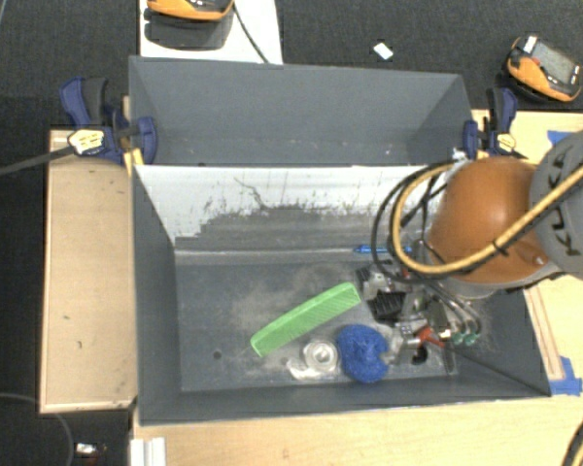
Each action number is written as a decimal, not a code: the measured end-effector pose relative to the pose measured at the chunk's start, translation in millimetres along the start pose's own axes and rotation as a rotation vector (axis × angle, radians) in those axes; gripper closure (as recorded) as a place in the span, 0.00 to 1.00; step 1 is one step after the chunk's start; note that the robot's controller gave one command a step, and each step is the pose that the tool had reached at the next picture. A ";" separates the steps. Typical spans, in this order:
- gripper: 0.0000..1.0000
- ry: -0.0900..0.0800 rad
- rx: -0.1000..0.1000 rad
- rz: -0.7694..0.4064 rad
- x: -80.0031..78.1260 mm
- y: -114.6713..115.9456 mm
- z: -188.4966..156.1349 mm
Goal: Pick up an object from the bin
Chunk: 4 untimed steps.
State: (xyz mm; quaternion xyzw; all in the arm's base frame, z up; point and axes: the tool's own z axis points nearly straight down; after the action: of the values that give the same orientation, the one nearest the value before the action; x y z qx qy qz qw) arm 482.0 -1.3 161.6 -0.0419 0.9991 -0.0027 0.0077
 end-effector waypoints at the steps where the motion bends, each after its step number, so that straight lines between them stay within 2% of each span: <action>1: 0.00 0.014 -0.007 -0.001 5.9 -9.1 64.6; 2: 0.00 -0.007 -0.003 0.189 8.3 -17.8 91.9; 3: 1.00 -0.003 -0.004 -0.136 5.2 -2.2 90.1; 4: 1.00 -0.003 -0.004 -0.137 5.4 -2.2 89.8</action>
Offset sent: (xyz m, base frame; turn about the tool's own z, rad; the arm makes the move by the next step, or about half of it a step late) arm -0.0051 -0.0191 -0.0916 0.1879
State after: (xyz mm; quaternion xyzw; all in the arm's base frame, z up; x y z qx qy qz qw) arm 478.2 -4.4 71.8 -0.1101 0.9939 -0.0010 0.0089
